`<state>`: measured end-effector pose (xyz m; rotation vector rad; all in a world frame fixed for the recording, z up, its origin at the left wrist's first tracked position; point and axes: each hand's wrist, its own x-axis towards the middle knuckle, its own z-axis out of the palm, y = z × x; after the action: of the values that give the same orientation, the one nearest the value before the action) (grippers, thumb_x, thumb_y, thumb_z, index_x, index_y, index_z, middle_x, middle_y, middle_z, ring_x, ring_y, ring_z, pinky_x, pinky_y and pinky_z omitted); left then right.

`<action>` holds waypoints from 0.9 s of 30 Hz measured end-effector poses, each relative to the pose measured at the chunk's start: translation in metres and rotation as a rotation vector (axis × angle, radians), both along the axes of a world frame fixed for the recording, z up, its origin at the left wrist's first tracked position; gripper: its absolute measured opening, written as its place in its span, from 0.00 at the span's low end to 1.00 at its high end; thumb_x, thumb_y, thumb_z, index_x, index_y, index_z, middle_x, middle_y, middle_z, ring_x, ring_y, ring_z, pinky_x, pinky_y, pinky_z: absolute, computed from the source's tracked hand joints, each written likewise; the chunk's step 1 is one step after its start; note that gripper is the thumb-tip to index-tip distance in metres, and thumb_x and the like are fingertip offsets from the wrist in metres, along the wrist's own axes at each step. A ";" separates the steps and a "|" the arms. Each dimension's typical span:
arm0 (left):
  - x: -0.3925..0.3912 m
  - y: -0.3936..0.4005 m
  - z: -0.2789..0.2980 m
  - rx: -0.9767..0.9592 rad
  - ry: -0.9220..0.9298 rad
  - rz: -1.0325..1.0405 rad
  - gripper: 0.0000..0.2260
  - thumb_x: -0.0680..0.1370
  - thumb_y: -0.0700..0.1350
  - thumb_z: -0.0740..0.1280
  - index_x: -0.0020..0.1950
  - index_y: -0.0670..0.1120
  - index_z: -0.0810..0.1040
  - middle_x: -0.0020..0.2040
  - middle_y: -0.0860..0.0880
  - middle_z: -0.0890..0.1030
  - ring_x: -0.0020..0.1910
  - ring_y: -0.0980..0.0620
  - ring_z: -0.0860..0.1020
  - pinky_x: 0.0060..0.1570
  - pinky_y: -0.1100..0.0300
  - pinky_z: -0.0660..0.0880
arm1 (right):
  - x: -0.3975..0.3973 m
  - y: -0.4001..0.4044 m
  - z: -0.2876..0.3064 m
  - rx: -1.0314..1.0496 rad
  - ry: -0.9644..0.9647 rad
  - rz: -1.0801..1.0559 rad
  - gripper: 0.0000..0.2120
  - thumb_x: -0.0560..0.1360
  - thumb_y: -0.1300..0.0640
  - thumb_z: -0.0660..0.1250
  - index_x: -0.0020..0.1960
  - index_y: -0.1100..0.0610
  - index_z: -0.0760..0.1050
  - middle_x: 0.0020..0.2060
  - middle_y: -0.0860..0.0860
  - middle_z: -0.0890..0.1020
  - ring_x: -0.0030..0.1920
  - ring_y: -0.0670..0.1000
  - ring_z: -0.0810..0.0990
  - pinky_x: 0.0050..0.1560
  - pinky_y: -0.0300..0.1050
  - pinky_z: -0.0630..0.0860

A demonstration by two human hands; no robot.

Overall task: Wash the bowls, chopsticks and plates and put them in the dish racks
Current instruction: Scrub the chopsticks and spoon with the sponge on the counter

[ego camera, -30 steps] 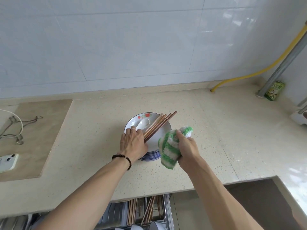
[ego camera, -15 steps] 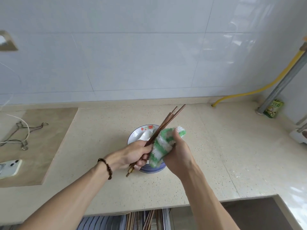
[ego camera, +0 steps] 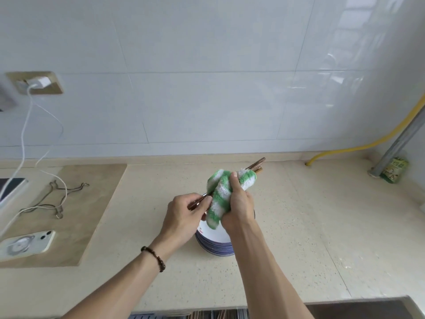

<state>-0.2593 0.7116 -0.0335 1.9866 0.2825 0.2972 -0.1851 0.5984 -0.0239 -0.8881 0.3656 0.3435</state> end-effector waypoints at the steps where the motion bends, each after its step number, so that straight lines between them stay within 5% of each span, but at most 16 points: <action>1: 0.001 -0.003 0.002 0.025 -0.015 0.024 0.12 0.80 0.46 0.69 0.39 0.44 0.83 0.28 0.55 0.80 0.24 0.62 0.73 0.29 0.64 0.67 | -0.004 0.004 0.001 0.013 0.000 0.019 0.15 0.78 0.55 0.70 0.54 0.67 0.78 0.40 0.62 0.84 0.39 0.60 0.85 0.46 0.58 0.83; 4: -0.005 -0.005 0.010 -0.010 -0.052 0.014 0.13 0.80 0.48 0.69 0.39 0.44 0.83 0.24 0.57 0.76 0.22 0.61 0.72 0.26 0.64 0.68 | -0.007 0.009 0.003 -0.009 -0.009 0.015 0.17 0.77 0.56 0.72 0.57 0.69 0.77 0.43 0.64 0.83 0.44 0.63 0.85 0.52 0.68 0.80; 11: -0.008 0.011 0.016 0.117 0.020 -0.002 0.15 0.82 0.44 0.65 0.39 0.37 0.81 0.28 0.51 0.81 0.25 0.55 0.76 0.29 0.55 0.72 | -0.008 0.005 0.001 -0.015 -0.003 0.065 0.10 0.77 0.59 0.72 0.51 0.65 0.77 0.41 0.63 0.83 0.42 0.61 0.83 0.53 0.66 0.80; 16: -0.013 0.011 0.030 0.258 0.047 -0.076 0.16 0.83 0.45 0.63 0.38 0.39 0.80 0.29 0.52 0.81 0.23 0.60 0.70 0.26 0.67 0.66 | 0.029 -0.012 0.009 0.091 0.051 -0.196 0.16 0.78 0.58 0.70 0.62 0.66 0.74 0.49 0.59 0.84 0.42 0.56 0.85 0.44 0.56 0.83; 19: -0.009 0.009 0.036 0.111 0.039 -0.025 0.13 0.81 0.47 0.67 0.39 0.43 0.82 0.30 0.51 0.82 0.21 0.62 0.71 0.26 0.67 0.67 | 0.031 -0.007 0.013 0.106 0.039 -0.205 0.21 0.78 0.55 0.70 0.67 0.65 0.73 0.51 0.59 0.84 0.41 0.55 0.86 0.38 0.51 0.82; 24: -0.003 0.025 0.044 -0.153 0.182 -0.020 0.13 0.80 0.48 0.69 0.41 0.41 0.85 0.26 0.53 0.79 0.22 0.56 0.66 0.25 0.65 0.64 | 0.011 -0.002 0.014 0.120 -0.089 0.040 0.17 0.81 0.60 0.63 0.66 0.68 0.71 0.59 0.67 0.81 0.58 0.64 0.82 0.57 0.62 0.80; 27: -0.004 0.025 0.048 -0.140 0.170 -0.030 0.11 0.79 0.46 0.71 0.42 0.40 0.85 0.28 0.52 0.80 0.21 0.55 0.67 0.23 0.65 0.65 | 0.008 0.005 0.015 0.087 -0.052 0.072 0.16 0.81 0.60 0.63 0.65 0.68 0.73 0.59 0.65 0.81 0.57 0.64 0.82 0.53 0.59 0.81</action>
<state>-0.2629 0.7362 0.0149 1.8778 0.3712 0.0865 -0.1770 0.6029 -0.0089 -0.8247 0.2690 0.3987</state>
